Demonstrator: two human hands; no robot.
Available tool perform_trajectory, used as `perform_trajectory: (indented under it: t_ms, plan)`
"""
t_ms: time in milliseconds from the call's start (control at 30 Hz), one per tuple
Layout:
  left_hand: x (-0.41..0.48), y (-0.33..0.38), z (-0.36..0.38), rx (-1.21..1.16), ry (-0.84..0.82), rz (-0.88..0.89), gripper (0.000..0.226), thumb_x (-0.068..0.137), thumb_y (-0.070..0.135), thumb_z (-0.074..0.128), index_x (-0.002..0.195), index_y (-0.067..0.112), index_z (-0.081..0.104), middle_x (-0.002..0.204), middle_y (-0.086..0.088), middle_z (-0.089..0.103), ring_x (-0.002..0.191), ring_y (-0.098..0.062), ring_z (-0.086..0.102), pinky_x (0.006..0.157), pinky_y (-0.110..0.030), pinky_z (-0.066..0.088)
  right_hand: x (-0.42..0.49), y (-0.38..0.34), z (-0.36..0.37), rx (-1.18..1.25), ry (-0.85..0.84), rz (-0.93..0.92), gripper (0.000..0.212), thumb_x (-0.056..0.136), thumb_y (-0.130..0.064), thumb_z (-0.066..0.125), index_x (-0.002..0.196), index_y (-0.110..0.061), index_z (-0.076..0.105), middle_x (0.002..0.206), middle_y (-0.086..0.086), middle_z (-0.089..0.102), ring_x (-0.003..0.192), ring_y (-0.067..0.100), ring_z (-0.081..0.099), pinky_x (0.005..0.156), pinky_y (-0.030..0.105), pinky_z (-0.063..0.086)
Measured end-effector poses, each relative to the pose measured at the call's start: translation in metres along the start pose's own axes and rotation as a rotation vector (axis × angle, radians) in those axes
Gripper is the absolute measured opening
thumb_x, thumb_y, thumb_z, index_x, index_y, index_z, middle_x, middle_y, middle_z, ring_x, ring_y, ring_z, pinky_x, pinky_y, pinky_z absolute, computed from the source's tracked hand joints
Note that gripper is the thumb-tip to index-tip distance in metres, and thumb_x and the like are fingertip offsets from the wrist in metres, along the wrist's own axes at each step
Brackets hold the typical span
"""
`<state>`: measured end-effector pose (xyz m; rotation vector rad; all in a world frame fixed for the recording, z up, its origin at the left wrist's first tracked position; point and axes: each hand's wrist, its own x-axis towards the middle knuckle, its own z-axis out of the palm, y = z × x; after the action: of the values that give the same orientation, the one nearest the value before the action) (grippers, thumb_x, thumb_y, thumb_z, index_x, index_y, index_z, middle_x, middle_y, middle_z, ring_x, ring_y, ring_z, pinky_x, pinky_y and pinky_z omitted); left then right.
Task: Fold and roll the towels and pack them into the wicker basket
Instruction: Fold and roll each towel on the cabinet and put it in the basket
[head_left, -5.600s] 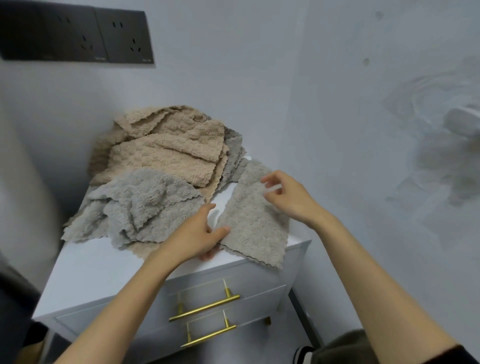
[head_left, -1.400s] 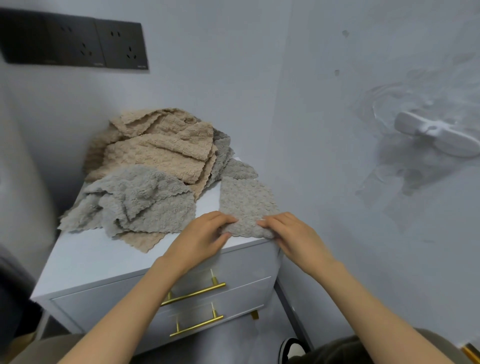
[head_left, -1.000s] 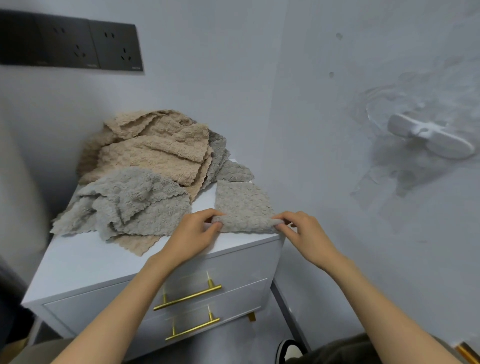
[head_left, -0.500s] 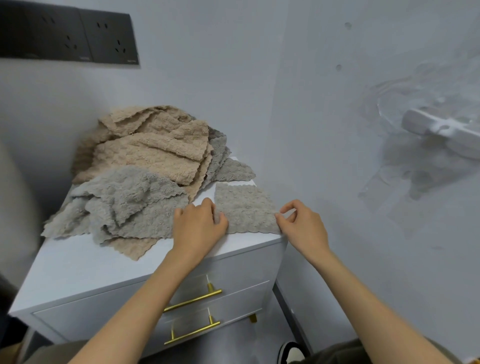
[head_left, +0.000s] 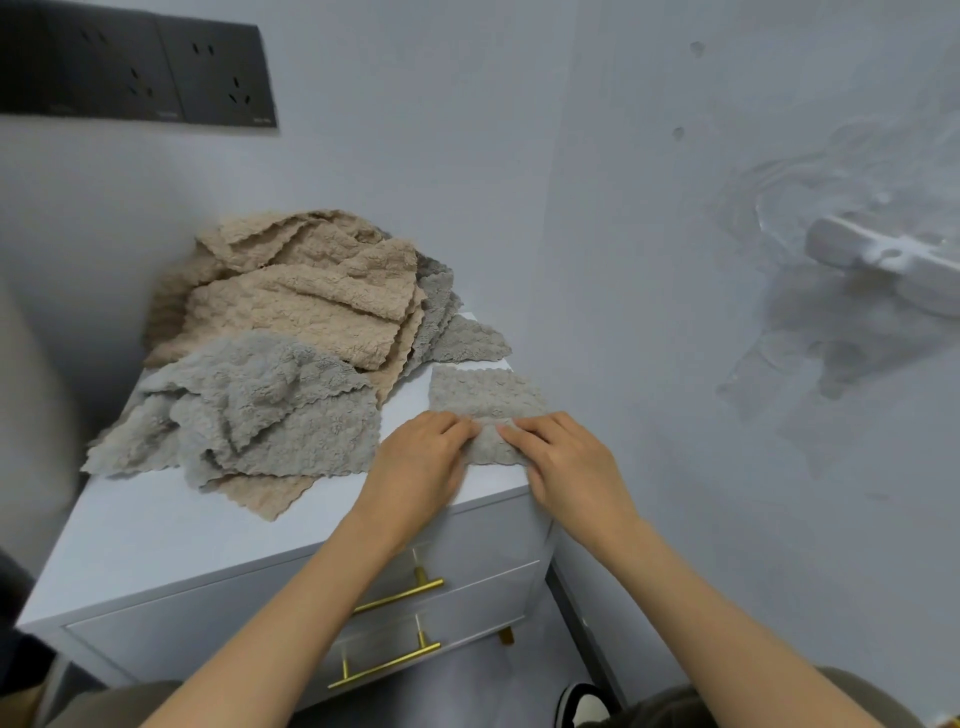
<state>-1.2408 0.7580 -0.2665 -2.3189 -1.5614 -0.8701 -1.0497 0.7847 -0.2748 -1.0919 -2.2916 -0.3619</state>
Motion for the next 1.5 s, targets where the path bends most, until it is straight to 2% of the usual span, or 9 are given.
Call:
perform_trajectory:
  t_ms: [133, 300, 400, 533, 700, 900, 1100, 1233, 1500]
  plan:
    - [-0.006, -0.007, 0.002, 0.009, -0.063, -0.028, 0.038, 0.077, 0.016, 0.067, 0.115, 0.015, 0.068, 0.115, 0.001, 0.069, 0.105, -0.016, 0.064, 0.108, -0.042, 0.036, -0.001, -0.001, -0.013, 0.063, -0.080, 0.076, 0.039, 0.085, -0.027, 0.047, 0.117, -0.025, 0.068, 0.112, -0.011, 0.069, 0.101, 0.013, 0.063, 0.067, 0.025, 0.056]
    - [-0.002, -0.019, -0.002, -0.160, -0.163, -0.113, 0.045, 0.088, 0.014, 0.055, 0.133, 0.019, 0.054, 0.132, 0.004, 0.058, 0.121, -0.012, 0.051, 0.117, -0.026, 0.012, -0.002, 0.012, -0.019, 0.155, -0.308, 0.205, 0.047, 0.095, -0.026, 0.050, 0.141, -0.033, 0.045, 0.141, -0.016, 0.049, 0.130, 0.007, 0.042, 0.095, 0.028, 0.046]
    - [-0.001, -0.023, -0.005, -0.256, -0.194, -0.173, 0.045, 0.088, 0.014, 0.054, 0.133, 0.023, 0.054, 0.124, 0.005, 0.061, 0.111, -0.010, 0.053, 0.098, -0.019, 0.035, -0.001, 0.018, -0.019, 0.190, -0.354, 0.238, 0.051, 0.094, -0.020, 0.047, 0.142, -0.034, 0.042, 0.141, -0.014, 0.049, 0.129, 0.008, 0.041, 0.096, 0.028, 0.044]
    - [0.002, -0.026, -0.009, -0.359, -0.218, -0.221, 0.036, 0.092, 0.020, 0.053, 0.127, 0.025, 0.059, 0.102, 0.005, 0.067, 0.077, -0.005, 0.056, 0.067, -0.017, 0.042, 0.002, 0.023, -0.018, 0.310, -0.369, 0.292, 0.046, 0.096, -0.017, 0.045, 0.140, -0.030, 0.045, 0.129, -0.005, 0.057, 0.120, 0.014, 0.046, 0.094, 0.028, 0.041]
    - [0.002, -0.030, -0.016, -0.418, -0.287, -0.310, 0.033, 0.093, 0.037, 0.047, 0.118, 0.022, 0.061, 0.087, -0.005, 0.066, 0.081, -0.018, 0.060, 0.078, -0.031, 0.046, 0.004, 0.026, -0.021, 0.484, -0.390, 0.425, 0.020, 0.096, -0.027, 0.046, 0.116, -0.029, 0.050, 0.099, 0.005, 0.055, 0.094, 0.010, 0.043, 0.072, 0.020, 0.035]
    - [0.000, -0.028, -0.028, -0.494, -0.317, -0.439, 0.034, 0.097, 0.029, 0.049, 0.070, 0.008, 0.045, 0.060, -0.002, 0.039, 0.055, -0.015, 0.034, 0.055, -0.032, 0.024, 0.011, 0.020, -0.031, 0.763, -0.320, 0.593, 0.013, 0.094, -0.024, 0.058, 0.100, -0.018, 0.068, 0.085, -0.002, 0.069, 0.075, 0.004, 0.058, 0.064, 0.008, 0.039]
    - [-0.002, -0.027, -0.029, -0.450, -0.295, -0.688, 0.040, 0.086, 0.039, 0.059, 0.062, 0.014, 0.039, 0.057, -0.003, 0.037, 0.053, -0.016, 0.034, 0.054, -0.029, 0.023, 0.013, 0.012, -0.027, 0.753, -0.303, 0.764, 0.013, 0.087, -0.039, 0.064, 0.090, -0.026, 0.064, 0.056, -0.009, 0.057, 0.058, 0.006, 0.051, 0.060, 0.023, 0.036]
    - [-0.005, -0.022, -0.031, -0.257, -0.185, -0.730, 0.033, 0.079, 0.044, 0.064, 0.068, 0.014, 0.053, 0.062, 0.006, 0.055, 0.060, -0.013, 0.053, 0.054, -0.025, 0.037, 0.016, 0.011, -0.020, 0.586, -0.254, 0.790, 0.020, 0.080, -0.047, 0.066, 0.088, -0.030, 0.060, 0.067, -0.005, 0.063, 0.071, 0.014, 0.060, 0.067, 0.031, 0.048]
    - [-0.012, -0.012, -0.021, -0.187, 0.071, -0.252, 0.013, 0.087, 0.012, 0.061, 0.094, 0.022, 0.066, 0.093, 0.008, 0.061, 0.090, -0.013, 0.053, 0.074, -0.030, 0.045, 0.015, -0.003, -0.011, 0.260, -0.019, 0.306, 0.022, 0.088, -0.013, 0.058, 0.104, -0.028, 0.062, 0.097, -0.007, 0.054, 0.095, 0.015, 0.046, 0.069, 0.028, 0.040]
